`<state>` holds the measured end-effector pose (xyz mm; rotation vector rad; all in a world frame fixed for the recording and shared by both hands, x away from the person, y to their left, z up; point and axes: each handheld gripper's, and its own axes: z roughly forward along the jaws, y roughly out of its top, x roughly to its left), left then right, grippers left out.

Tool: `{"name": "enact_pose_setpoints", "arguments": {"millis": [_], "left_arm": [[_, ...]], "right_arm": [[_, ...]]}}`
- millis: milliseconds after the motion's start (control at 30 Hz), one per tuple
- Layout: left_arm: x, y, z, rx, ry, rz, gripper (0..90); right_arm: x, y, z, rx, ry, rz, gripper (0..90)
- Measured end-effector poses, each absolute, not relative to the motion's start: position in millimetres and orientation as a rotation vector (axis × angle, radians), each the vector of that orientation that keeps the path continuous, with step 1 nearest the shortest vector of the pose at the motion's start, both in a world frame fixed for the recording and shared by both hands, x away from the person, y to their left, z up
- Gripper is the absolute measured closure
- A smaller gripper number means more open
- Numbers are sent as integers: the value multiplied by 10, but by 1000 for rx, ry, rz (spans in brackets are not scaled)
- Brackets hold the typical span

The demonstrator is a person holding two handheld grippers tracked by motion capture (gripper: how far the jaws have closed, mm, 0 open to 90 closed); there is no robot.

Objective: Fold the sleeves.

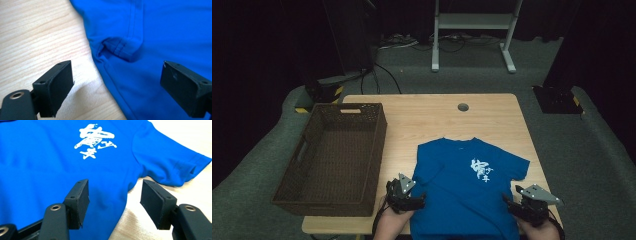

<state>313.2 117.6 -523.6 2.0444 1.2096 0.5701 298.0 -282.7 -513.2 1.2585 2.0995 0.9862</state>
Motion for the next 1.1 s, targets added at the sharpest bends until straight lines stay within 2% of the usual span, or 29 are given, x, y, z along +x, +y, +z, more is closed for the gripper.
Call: {"name": "enact_pose_setpoints", "arguments": {"millis": [467,800,1100], "left_arm": [[3154,1209,-5274,2050,1236,522,90],[3150,1210,-5273,2049,1238,522,88],[3152,1209,-5274,2050,1235,520,84]], "right_arm": [[3107,-2849,-5042,1271,2070,906,462],[3491,-3110,-4904,1428,1980,875,501],[3857,-3273,-4928,1517,1971,809,537]]}}
